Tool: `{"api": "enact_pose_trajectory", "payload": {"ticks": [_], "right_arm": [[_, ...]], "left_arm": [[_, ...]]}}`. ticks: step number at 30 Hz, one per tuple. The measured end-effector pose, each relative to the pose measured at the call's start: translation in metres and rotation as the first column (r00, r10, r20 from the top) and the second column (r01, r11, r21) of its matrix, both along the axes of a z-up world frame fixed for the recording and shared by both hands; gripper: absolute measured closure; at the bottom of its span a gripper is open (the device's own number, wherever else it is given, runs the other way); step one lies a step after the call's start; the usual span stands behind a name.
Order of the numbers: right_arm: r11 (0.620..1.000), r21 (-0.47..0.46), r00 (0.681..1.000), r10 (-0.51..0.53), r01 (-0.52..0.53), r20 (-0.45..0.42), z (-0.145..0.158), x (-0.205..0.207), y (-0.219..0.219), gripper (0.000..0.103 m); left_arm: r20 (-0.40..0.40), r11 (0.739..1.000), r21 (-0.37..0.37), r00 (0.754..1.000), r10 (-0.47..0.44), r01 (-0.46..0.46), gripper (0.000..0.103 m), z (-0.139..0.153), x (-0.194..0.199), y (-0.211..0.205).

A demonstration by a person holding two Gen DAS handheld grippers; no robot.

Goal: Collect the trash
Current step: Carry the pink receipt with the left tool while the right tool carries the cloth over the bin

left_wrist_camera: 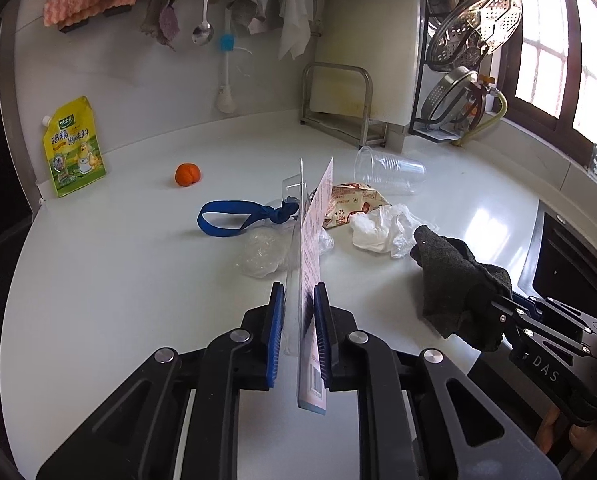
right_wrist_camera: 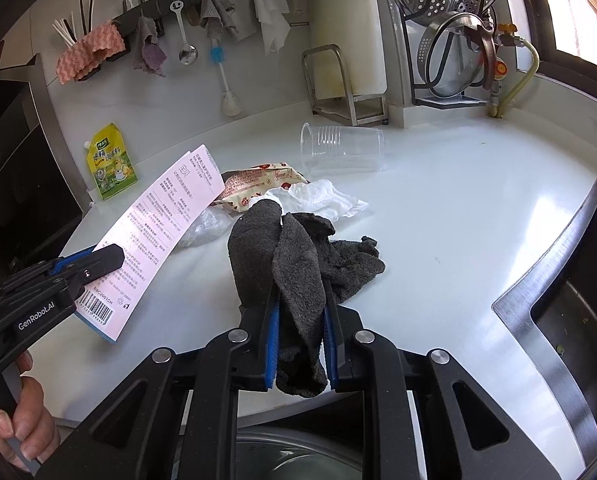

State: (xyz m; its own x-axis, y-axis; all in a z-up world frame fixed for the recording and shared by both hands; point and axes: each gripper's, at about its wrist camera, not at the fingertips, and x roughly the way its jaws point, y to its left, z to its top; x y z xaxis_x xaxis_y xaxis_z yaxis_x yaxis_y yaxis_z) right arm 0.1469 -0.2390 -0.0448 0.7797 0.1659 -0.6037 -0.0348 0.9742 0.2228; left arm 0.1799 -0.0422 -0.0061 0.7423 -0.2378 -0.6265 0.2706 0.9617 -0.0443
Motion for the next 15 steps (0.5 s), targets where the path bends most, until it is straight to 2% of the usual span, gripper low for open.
{"api": "enact_pose_trajectory", "payload": {"ticks": [15], "right_arm": [[1.000,-0.009,1.000,0.012,-0.012,0.016,0.011,-0.036,0.016,0.085]], "left_arm": [[0.080,0.999,-0.037,0.997,0.003,0.000,0.089,0.035,-0.044,0.020]]}}
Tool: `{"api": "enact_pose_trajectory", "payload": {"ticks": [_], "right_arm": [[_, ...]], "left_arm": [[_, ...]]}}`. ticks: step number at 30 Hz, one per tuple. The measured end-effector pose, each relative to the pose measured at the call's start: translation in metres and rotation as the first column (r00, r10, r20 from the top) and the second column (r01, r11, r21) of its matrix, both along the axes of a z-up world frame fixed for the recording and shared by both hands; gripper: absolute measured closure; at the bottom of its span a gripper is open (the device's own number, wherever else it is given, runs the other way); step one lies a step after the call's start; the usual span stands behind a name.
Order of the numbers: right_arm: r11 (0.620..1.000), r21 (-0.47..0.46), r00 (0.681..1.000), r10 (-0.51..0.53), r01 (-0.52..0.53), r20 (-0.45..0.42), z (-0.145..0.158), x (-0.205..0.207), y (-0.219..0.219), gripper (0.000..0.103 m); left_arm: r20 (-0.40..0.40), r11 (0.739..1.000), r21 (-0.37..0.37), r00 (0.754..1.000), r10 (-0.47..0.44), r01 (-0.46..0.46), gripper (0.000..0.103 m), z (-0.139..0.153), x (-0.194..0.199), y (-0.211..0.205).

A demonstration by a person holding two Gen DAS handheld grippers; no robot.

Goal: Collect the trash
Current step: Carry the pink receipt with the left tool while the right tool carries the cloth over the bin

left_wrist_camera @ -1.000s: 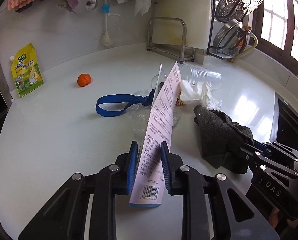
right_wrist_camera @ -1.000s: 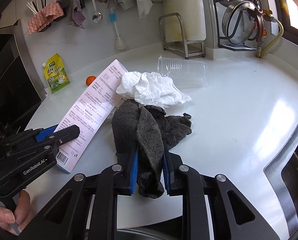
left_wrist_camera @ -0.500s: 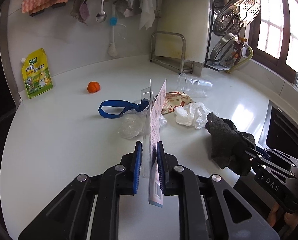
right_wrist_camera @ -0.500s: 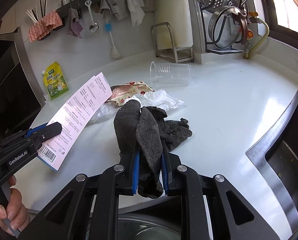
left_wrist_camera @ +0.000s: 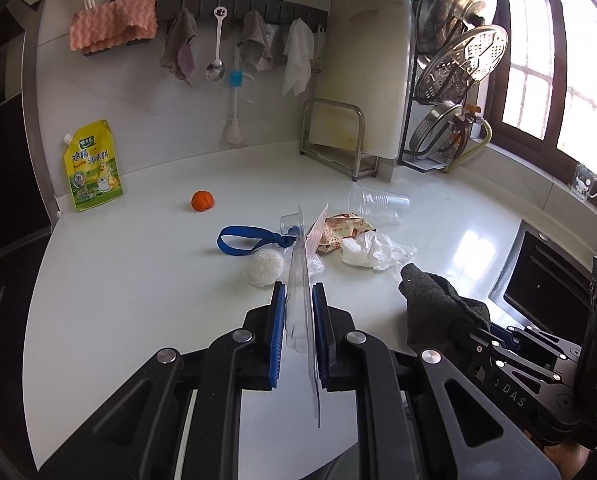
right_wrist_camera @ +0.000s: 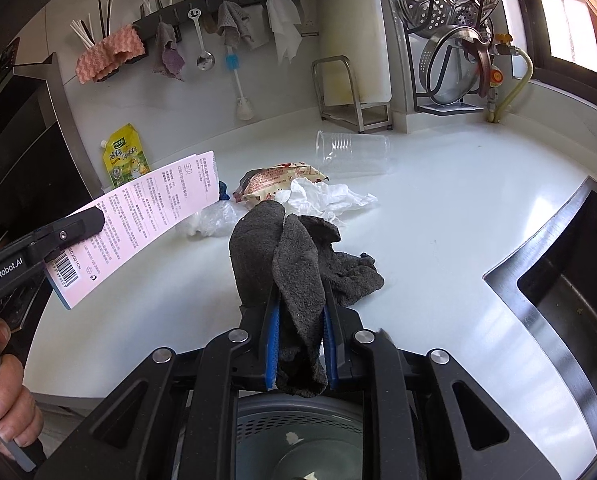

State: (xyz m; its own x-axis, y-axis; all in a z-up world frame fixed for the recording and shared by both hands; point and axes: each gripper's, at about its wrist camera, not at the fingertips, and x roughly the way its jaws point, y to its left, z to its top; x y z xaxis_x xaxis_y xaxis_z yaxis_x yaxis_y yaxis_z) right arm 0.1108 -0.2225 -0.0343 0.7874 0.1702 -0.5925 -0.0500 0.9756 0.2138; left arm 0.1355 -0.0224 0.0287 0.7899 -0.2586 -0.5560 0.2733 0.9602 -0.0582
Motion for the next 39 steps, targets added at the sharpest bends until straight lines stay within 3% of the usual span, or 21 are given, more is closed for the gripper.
{"api": "enact_pose_trajectory", "payload": {"ticks": [16,29,39], "right_arm": [[1.000,-0.009,1.000,-0.013,0.013,0.010,0.005,-0.063,0.002,0.085],[0.999,-0.012,0.999,-0.041,0.042,0.021,0.003,-0.146,-0.008,0.086],[0.998,-0.014,0.998,-0.054,0.053,-0.014,-0.015,-0.184,-0.011,0.086]], "left_arm": [[-0.035,1.000,0.008,0.999,-0.012,0.012,0.089,-0.014,-0.063,0.005],[-0.050,0.996,0.035,0.996,-0.078,0.079,0.089,-0.028,-0.136,-0.017],[-0.093,0.990,0.049,0.988,-0.125,0.130,0.089,-0.047,-0.166,-0.038]]}}
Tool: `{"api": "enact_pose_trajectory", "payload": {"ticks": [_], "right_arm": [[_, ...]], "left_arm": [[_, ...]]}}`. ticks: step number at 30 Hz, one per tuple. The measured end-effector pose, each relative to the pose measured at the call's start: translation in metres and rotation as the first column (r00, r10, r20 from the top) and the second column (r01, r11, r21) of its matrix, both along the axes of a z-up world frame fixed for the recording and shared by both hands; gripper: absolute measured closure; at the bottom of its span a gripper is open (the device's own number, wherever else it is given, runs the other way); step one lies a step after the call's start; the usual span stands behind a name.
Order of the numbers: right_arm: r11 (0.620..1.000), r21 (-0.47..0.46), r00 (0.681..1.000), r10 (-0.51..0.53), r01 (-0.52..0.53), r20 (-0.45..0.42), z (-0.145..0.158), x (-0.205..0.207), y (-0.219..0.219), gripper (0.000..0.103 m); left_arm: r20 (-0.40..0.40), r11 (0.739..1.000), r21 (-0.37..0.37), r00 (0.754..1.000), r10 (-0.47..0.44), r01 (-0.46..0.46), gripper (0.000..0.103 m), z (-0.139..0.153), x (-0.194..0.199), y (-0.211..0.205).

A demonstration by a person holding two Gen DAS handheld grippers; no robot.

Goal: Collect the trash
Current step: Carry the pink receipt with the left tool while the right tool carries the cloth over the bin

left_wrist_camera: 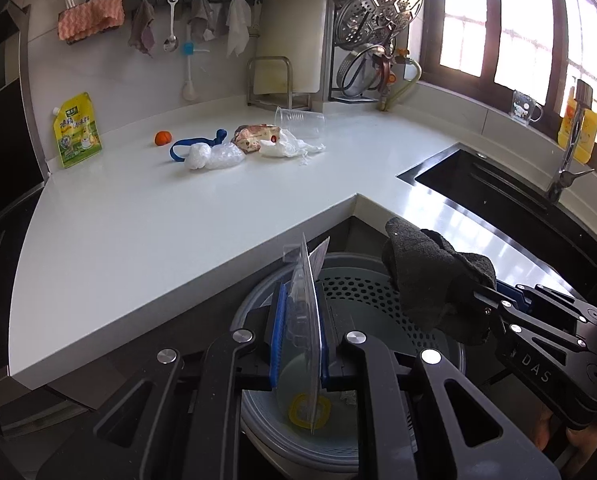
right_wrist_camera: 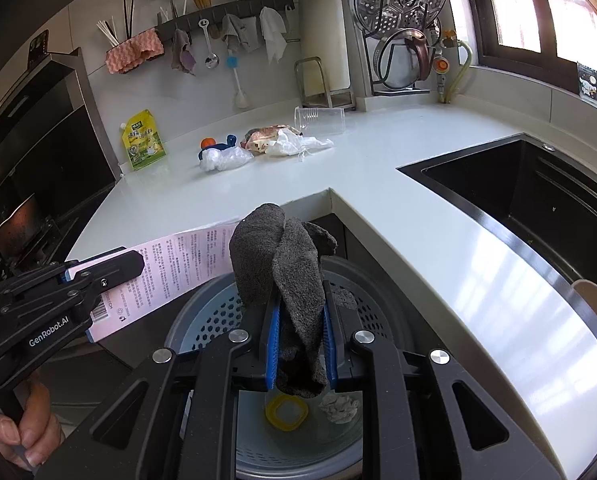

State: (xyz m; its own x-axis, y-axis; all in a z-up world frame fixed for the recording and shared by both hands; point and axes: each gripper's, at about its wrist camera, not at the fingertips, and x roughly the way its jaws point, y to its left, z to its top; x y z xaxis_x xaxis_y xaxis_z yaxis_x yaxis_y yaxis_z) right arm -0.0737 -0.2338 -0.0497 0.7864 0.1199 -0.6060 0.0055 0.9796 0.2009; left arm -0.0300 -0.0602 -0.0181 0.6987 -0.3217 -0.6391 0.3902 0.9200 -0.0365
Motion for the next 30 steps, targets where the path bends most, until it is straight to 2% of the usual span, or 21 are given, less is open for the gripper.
{"api": "enact_pose_trajectory", "payload": {"ticks": [8,19,30], "right_arm": [[1.000,0.008,0.999,0.002,-0.002,-0.038,-0.015,-0.012,-0.003,0.086],[1.000,0.012,0.995,0.024,-0.023,-0.092,-0.038,-0.012,0.005,0.086],[0.998,0.057,0.991,0.020,-0.013,-0.130,-0.055,-0.002,0.002,0.085]], "left_arm": [[0.002,1.000,0.006,1.000,-0.019,0.019,0.089,-0.003,-0.011,-0.004],[-0.071,1.000,0.020,0.998,-0.001,0.002,0.089,-0.032,-0.002,-0.005],[-0.103,0.999,0.035,0.995,0.016,-0.012,0.089,-0.051,0.006,-0.009]]}}
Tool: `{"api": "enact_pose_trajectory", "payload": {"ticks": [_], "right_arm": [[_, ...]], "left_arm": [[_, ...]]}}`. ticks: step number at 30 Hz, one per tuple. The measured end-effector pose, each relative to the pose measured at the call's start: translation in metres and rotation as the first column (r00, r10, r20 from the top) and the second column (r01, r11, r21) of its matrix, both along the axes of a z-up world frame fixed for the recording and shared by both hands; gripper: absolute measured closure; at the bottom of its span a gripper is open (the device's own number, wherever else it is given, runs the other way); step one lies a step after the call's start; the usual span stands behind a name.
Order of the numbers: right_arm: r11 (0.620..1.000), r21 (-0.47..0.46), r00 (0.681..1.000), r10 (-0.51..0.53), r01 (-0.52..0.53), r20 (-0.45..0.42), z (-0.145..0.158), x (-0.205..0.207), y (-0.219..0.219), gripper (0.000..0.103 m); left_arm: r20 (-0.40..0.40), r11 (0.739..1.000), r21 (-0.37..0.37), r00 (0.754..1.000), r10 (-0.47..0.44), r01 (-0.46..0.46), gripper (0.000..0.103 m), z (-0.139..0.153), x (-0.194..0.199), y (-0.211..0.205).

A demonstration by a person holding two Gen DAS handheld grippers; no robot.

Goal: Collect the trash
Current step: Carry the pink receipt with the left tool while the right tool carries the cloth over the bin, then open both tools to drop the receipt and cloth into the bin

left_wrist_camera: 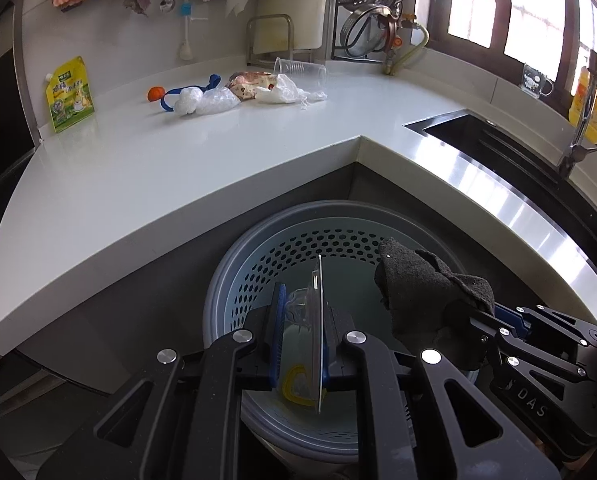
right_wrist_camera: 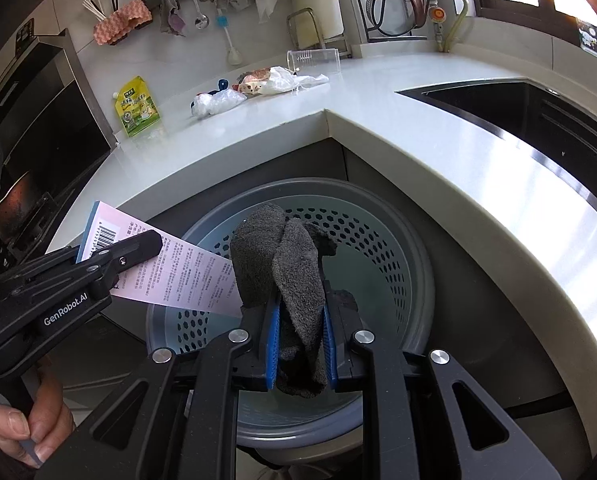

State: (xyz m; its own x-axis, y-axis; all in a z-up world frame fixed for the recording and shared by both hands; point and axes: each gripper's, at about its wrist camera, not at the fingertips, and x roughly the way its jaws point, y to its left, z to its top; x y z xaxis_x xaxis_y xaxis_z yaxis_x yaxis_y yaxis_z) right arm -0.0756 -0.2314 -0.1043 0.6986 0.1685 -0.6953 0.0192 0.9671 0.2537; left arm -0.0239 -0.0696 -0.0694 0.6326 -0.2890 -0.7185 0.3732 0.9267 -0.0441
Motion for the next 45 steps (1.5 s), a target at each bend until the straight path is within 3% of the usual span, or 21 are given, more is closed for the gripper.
{"api": "enact_pose_trajectory", "payload": {"ticks": [23,25,27,29,31,35,37,45], "right_arm": [[1.000,-0.002,0.998,0.000,0.000,-0.064,-0.019,0.015,0.001,0.084],[1.000,-0.002,0.998,-0.003,0.003,-0.062,-0.018,0.015,0.000,0.083],[1.000,-0.006,0.999,-0.011,0.011,-0.051,-0.017,0.012,-0.001,0.074],[1.000,-0.004,0.999,-0.025,0.025,-0.033,-0.015,0.009,-0.003,0.056],[0.999,0.000,0.999,-0.033,0.033,-0.027,-0.013,0.008,-0.006,0.056],[0.999,0.007,0.999,-0.035,0.035,-0.032,-0.014,0.008,-0.008,0.056],[0.999,0.006,0.999,-0.032,0.032,-0.032,-0.014,0.007,-0.007,0.056],[0.999,0.010,0.999,-0.036,0.036,-0.017,-0.010,0.003,-0.009,0.051]], "left_arm": [[-0.054,1.000,-0.006,0.998,0.021,-0.021,0.086,-0.016,0.010,0.007],[-0.053,1.000,-0.006,0.998,0.022,-0.023,0.078,-0.016,0.009,0.008],[-0.052,1.000,-0.007,0.998,0.027,-0.027,0.070,-0.017,0.008,0.009],[-0.053,0.999,-0.010,0.998,0.034,-0.035,0.061,-0.016,0.009,0.011],[-0.055,0.999,-0.021,0.998,0.042,-0.043,0.052,-0.016,0.008,0.014],[-0.053,0.998,-0.019,0.997,0.052,-0.053,0.049,-0.016,0.009,0.016],[-0.044,0.998,-0.017,0.997,0.058,-0.058,0.040,-0.015,0.007,0.017],[0.000,0.995,-0.020,0.995,0.097,-0.097,0.020,-0.008,0.005,0.024]]}}
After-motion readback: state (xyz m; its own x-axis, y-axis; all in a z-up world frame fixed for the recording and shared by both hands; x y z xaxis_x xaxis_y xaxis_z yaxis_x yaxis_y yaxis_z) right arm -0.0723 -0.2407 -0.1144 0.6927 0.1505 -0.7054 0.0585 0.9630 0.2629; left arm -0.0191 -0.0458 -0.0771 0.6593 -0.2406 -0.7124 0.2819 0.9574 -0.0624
